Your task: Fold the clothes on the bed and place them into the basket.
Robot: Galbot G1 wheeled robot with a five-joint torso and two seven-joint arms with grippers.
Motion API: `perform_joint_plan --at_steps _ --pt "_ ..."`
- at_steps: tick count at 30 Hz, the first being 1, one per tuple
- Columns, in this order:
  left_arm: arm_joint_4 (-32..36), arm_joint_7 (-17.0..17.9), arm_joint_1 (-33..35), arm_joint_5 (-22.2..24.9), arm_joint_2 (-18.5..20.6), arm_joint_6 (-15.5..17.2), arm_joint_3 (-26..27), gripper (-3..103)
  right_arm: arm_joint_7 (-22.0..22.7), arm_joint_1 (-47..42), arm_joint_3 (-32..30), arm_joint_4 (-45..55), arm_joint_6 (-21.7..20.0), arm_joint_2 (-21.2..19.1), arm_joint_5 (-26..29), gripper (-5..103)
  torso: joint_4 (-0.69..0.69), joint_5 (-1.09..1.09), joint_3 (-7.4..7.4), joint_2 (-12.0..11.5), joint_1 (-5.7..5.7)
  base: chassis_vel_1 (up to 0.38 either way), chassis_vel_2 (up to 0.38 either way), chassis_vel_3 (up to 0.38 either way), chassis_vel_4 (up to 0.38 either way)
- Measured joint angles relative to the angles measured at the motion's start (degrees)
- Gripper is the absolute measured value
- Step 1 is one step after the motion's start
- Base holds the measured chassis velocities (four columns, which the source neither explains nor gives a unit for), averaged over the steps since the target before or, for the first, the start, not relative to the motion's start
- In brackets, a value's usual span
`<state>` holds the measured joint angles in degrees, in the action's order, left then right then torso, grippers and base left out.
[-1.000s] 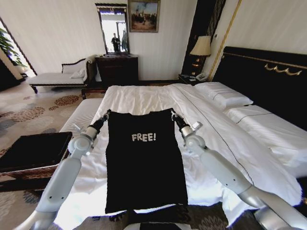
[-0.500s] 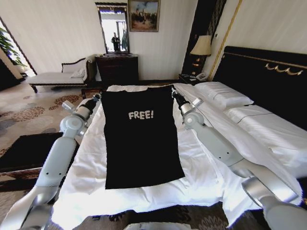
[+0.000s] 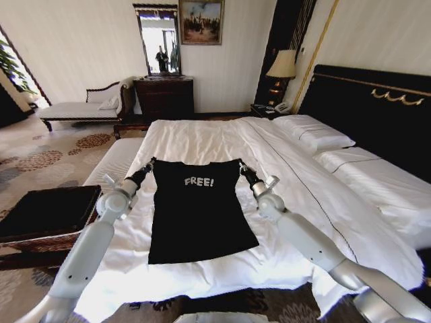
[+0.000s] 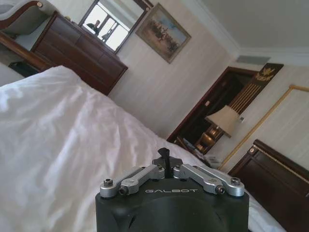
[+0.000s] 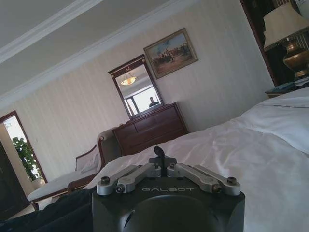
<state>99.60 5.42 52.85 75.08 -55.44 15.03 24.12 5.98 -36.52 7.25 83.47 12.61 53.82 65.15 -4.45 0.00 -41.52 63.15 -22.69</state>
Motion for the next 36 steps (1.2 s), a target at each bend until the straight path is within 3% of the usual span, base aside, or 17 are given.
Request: perform_joint_plan --at_steps 7,14,24,36 --pt "4.5 -0.1 8.1 -2.5 0.8 0.4 1.2 3 0.1 -5.5 -1.6 1.5 0.5 -0.6 -2.3 0 0.01 0.00 0.00 0.0 0.00 0.000 0.000 0.000 0.000" --pt "9.7 -0.8 18.0 -7.2 -0.3 0.4 2.7 3 2.4 -17.2 -4.7 7.5 0.5 -3.6 -4.6 0 -0.04 0.00 0.01 0.0 0.01 0.000 0.000 0.000 0.000" --pt "14.9 1.9 29.5 -12.2 -0.8 1.9 5.3 3 3.6 -27.3 -10.0 12.8 1.3 -4.7 -7.3 0 0.00 0.00 0.00 0.0 0.00 0.000 0.000 0.000 0.000" --pt "17.0 2.2 35.9 -17.9 -2.0 2.3 7.5 3 4.8 -34.0 -11.1 13.6 2.2 -3.0 -10.6 0 -0.02 0.00 -0.01 0.0 -0.01 0.000 0.000 0.000 0.000"
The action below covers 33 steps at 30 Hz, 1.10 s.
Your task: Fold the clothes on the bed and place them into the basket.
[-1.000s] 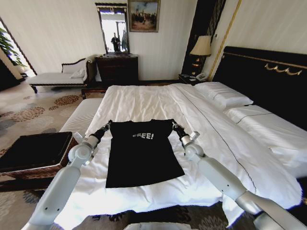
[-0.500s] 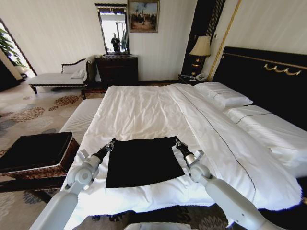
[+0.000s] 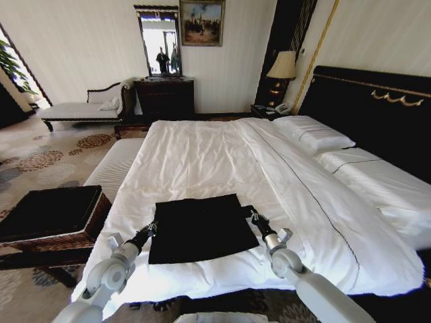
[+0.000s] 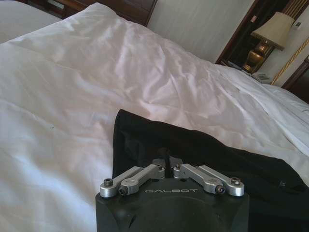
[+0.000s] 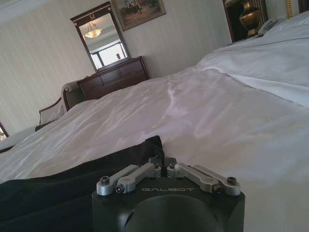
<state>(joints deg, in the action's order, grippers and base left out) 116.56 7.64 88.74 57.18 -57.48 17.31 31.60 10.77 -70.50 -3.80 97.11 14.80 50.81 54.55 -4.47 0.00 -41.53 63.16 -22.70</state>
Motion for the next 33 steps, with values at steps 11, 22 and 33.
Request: perform_joint_plan --at_steps 11,22,33 --pt "2.6 0.4 4.1 -2.6 0.1 3.4 -0.3 3 1.7 -1.9 1.3 -0.9 0.5 0.3 -1.2 0 0.01 -0.01 0.00 0.0 0.00 0.000 0.000 0.000 0.000" --pt "3.4 1.8 6.1 -5.3 0.8 6.9 0.8 3 2.0 -2.9 0.6 -1.1 1.0 0.2 -1.2 0 0.00 -0.01 0.00 0.0 0.00 0.000 0.000 0.000 0.000" --pt "5.0 1.1 8.7 -4.9 0.2 6.6 3.8 3 1.8 -3.0 0.4 -1.8 1.6 0.4 -2.0 0 0.00 0.00 0.00 0.0 0.00 0.000 0.000 0.000 0.000"
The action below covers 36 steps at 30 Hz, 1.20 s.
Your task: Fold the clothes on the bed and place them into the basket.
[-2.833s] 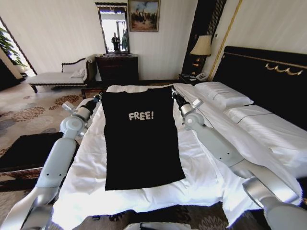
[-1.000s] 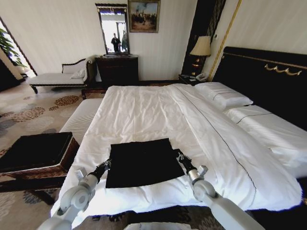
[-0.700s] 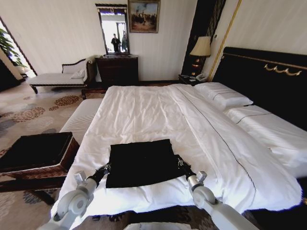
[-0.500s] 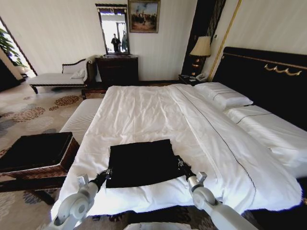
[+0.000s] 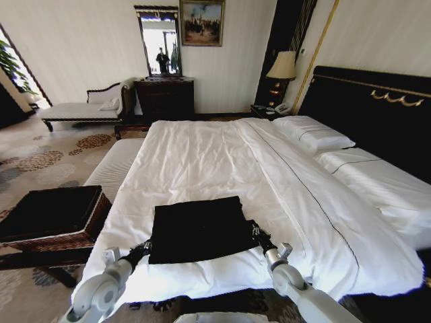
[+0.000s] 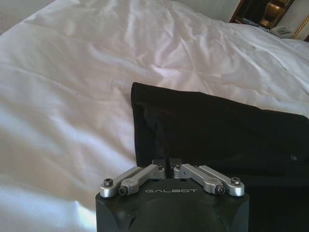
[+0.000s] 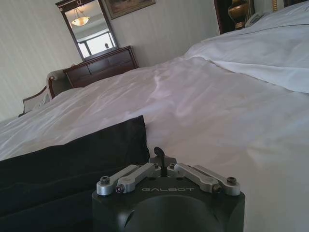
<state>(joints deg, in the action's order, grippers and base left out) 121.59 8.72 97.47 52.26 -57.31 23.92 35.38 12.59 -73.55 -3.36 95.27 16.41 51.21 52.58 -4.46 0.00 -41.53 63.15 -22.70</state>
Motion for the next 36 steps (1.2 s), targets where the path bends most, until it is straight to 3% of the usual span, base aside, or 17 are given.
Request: perform_joint_plan --at_steps 6,13,16,18,19,20,22,23,25,27,28,30,32,36 --pt "0.9 0.0 0.8 -2.0 -1.4 -1.7 -1.1 3 0.1 -0.8 0.1 1.3 0.1 0.1 -0.9 -3 0.00 0.00 0.00 0.0 0.00 0.000 0.000 0.000 0.000" --pt "3.5 0.1 2.1 -2.5 -2.1 -3.6 2.5 24 1.8 -5.1 -3.2 7.4 0.0 -0.9 -2.7 17 -0.01 0.00 0.00 0.0 0.00 0.000 0.000 0.000 0.000" --pt "4.7 -1.3 1.2 1.4 -3.0 -5.2 7.6 40 4.6 -6.7 -6.6 11.2 -0.1 -0.9 -1.1 33 0.02 0.00 0.00 0.0 0.01 0.000 0.000 0.000 0.000" --pt "4.1 -1.5 0.2 2.9 -3.2 -5.5 8.5 40 5.7 -6.7 -7.4 11.7 -0.2 -0.6 -0.8 33 0.00 0.00 0.01 0.0 0.01 0.000 0.000 0.000 0.000" --pt "1.6 -1.5 -2.2 4.6 -3.4 -5.9 9.2 51 6.9 -6.3 -8.2 11.8 -0.3 -0.1 -0.6 38 0.01 0.00 0.00 0.0 0.01 0.000 0.000 0.000 0.000" --pt "-1.0 -1.5 -4.6 5.2 -3.6 -6.3 9.0 51 7.5 -5.6 -8.6 11.5 -0.3 0.5 -0.6 44 0.01 0.00 0.00 0.0 0.01 0.000 0.000 0.000 0.000" --pt "-6.5 -1.7 -10.1 6.3 -4.2 -6.7 6.9 61 8.2 -4.2 -8.7 10.4 -0.5 2.0 -0.7 54 -0.01 0.01 0.00 0.0 0.00 0.000 0.000 0.000 0.000" --pt "-6.5 -1.7 -10.1 6.3 -4.2 -6.7 6.9 61 8.2 -4.2 -8.7 10.4 -0.5 2.0 -0.7 54 -0.01 0.01 0.00 0.0 0.00 0.000 0.000 0.000 0.000" --pt "-12.8 -2.9 -16.7 8.0 -5.5 -6.7 3.7 72 8.8 -2.8 -8.2 9.3 -0.8 3.7 -1.0 60 0.01 0.04 -0.01 0.0 -0.01 0.000 0.000 0.000 0.000" --pt "-18.2 -4.1 -22.2 9.3 -6.6 -6.8 1.1 78 9.2 -1.7 -7.6 8.4 -1.1 5.1 -1.4 71 -0.01 -0.01 -0.01 0.0 -0.01 0.000 0.000 0.000 0.000" --pt "-18.2 -4.1 -22.2 9.3 -6.6 -6.8 1.1 78 9.2 -1.7 -7.6 8.4 -1.1 5.1 -1.4 71 -0.01 -0.01 -0.01 0.0 -0.01 0.000 0.000 0.000 0.000" --pt "-24.4 -5.5 -26.7 9.7 -8.0 -7.5 -0.7 88 9.5 0.2 -6.0 6.8 -1.6 6.4 -1.9 82 -0.06 0.02 -0.01 0.0 -0.02 0.000 0.000 0.000 0.000" --pt "-27.6 -6.2 -28.5 9.6 -8.8 -7.8 -1.4 97 9.5 1.4 -4.9 5.8 -1.9 7.0 -2.0 87 0.05 -0.02 -0.02 0.0 -0.02 0.000 0.000 0.000 0.000" --pt "-31.2 -7.0 -30.5 9.6 -9.8 -7.9 -2.6 100 9.5 1.6 -4.7 4.9 -2.1 7.2 -2.3 99 0.00 0.00 -0.01 0.0 -0.01 0.000 0.000 0.000 0.000"
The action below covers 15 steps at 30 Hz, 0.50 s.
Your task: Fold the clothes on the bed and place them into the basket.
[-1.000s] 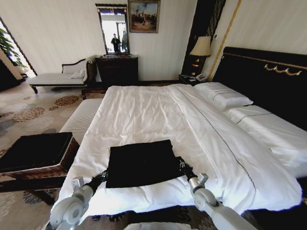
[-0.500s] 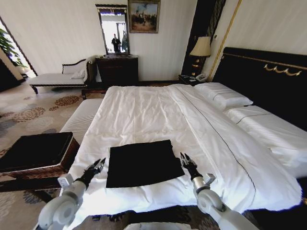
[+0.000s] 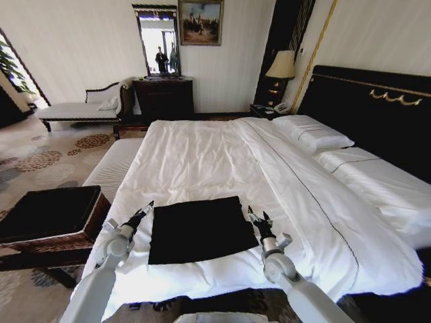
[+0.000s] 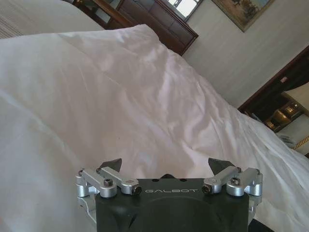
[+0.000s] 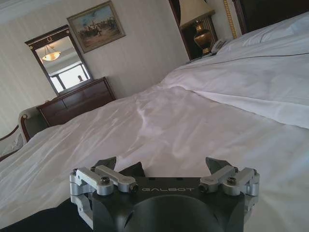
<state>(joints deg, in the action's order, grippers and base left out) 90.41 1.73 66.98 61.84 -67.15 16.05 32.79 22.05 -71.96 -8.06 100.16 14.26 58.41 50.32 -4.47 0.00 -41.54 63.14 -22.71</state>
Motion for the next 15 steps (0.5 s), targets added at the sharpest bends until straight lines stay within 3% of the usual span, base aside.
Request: perform_joint_plan --at_steps 3,8,10,14,15 --pt "-0.7 -0.4 -0.3 0.7 -0.7 0.0 -0.4 101 0.0 0.0 -0.3 -0.8 0.0 -0.1 -0.2 100 -0.02 0.01 0.00 0.0 0.00 0.000 0.000 0.000 0.000" --pt "-1.3 -0.9 -0.6 0.3 -2.1 -0.1 -1.4 88 0.0 0.5 -0.5 -1.9 0.0 -0.3 -0.5 100 0.01 0.00 0.00 0.0 0.01 0.000 0.000 0.000 0.000" --pt "-1.5 -0.9 -0.7 0.0 -2.4 -0.2 -1.5 88 0.0 0.7 -0.5 -2.1 0.0 -0.3 -0.5 100 0.00 0.00 0.00 0.0 0.01 0.000 0.000 0.000 0.000" --pt "-2.6 -0.9 -1.3 -0.2 -2.8 -0.2 -1.6 66 0.0 1.1 -0.3 -2.5 -0.1 -0.3 -0.5 100 0.02 -0.01 0.01 0.0 0.01 0.000 0.000 0.000 0.000" --pt "-3.0 -1.0 -1.5 -0.2 -2.9 -0.2 -1.6 66 0.0 1.1 -0.2 -2.7 -0.1 -0.3 -0.6 100 0.01 0.00 0.01 0.0 0.01 0.000 0.000 0.000 0.000"
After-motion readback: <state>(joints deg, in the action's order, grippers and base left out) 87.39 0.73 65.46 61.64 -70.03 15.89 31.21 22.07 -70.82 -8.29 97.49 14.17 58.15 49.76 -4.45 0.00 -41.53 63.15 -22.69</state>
